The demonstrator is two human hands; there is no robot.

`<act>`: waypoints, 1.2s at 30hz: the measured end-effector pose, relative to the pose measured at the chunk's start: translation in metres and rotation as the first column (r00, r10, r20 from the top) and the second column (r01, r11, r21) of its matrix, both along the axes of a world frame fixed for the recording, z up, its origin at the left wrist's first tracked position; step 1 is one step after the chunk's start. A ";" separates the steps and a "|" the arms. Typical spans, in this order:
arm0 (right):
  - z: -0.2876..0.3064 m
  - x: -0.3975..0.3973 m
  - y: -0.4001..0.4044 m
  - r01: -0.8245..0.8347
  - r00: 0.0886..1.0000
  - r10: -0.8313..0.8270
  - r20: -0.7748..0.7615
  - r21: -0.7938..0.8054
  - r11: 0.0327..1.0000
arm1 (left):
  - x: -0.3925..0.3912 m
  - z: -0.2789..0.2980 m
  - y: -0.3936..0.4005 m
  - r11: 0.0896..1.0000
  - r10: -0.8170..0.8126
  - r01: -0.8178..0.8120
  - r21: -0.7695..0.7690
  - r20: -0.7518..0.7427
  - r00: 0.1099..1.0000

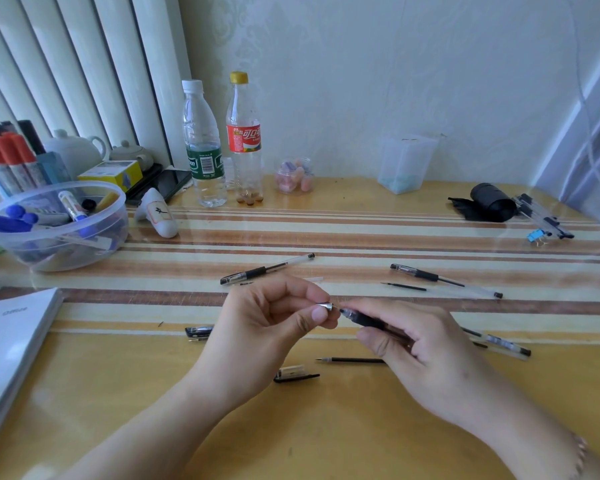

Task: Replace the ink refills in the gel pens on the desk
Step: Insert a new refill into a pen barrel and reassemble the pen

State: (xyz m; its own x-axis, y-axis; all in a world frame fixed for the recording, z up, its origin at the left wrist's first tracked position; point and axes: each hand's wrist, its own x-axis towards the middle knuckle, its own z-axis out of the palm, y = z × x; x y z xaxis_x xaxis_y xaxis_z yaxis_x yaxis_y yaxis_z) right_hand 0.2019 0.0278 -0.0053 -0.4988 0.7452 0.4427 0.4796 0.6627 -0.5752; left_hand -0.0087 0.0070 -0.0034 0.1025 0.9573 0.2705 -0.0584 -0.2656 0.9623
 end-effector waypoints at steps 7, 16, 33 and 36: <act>-0.002 0.006 -0.001 0.127 0.991 -0.130 0.024 0.104 0.986 | -0.001 -0.002 -0.001 0.994 0.107 -0.102 0.044 -0.145 0.984; 0.008 0.004 -0.004 0.190 0.973 -0.214 0.085 0.225 0.956 | -0.002 -0.001 -0.002 0.985 0.161 -0.139 0.098 -0.274 0.948; 0.007 0.005 -0.004 0.169 0.981 -0.173 0.089 0.048 0.984 | -0.005 -0.003 0.000 0.977 0.196 -0.157 0.141 -0.324 0.926; 0.008 0.004 -0.006 0.158 0.976 -0.158 0.148 0.011 0.987 | -0.005 -0.003 -0.001 0.974 0.213 -0.169 0.151 -0.355 0.910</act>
